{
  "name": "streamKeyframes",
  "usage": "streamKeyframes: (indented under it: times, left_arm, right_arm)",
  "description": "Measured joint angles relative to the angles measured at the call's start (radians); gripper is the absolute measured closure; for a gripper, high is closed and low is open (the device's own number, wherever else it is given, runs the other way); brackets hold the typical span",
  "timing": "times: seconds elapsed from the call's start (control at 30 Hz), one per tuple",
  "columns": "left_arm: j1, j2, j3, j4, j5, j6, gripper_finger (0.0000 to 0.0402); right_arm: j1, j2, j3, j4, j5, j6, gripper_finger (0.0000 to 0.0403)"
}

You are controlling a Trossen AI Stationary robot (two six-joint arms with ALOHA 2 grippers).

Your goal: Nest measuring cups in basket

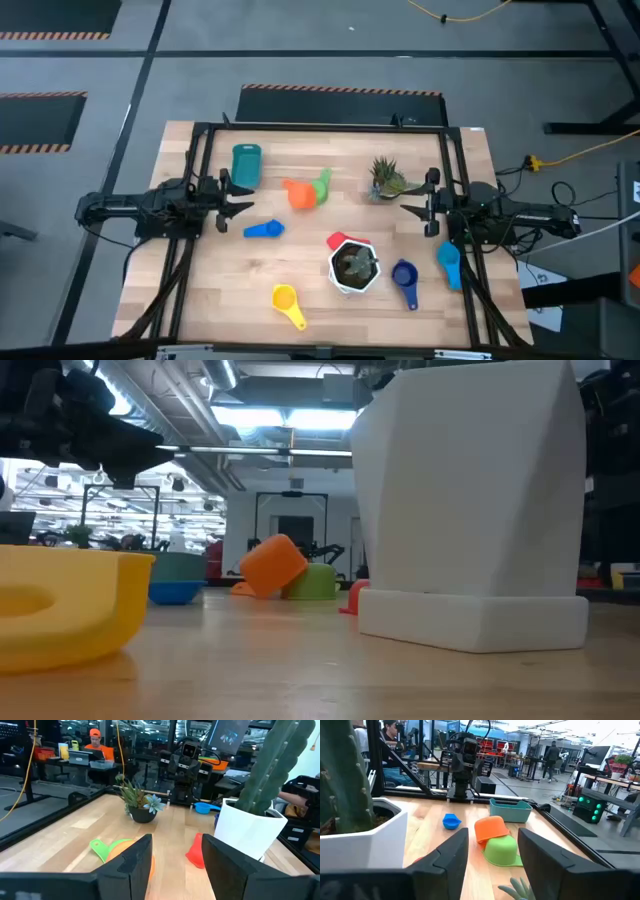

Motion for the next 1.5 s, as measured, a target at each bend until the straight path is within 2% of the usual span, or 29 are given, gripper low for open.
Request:
streamKeyframes:
  times: [1.13, 1.5]
  left_arm:
    - [0.0, 0.0, 0.0, 0.001, 0.0, 0.0, 0.0236]
    - [0.0, 0.0, 0.0, 0.014, -0.088, 0.0, 0.0236]
  right_arm:
    - [0.0, 0.0, 0.0, 0.0, 0.0, 0.0, 0.0226]
    - [0.0, 0.0, 0.0, 0.0, 0.0, 0.0, 0.0226]
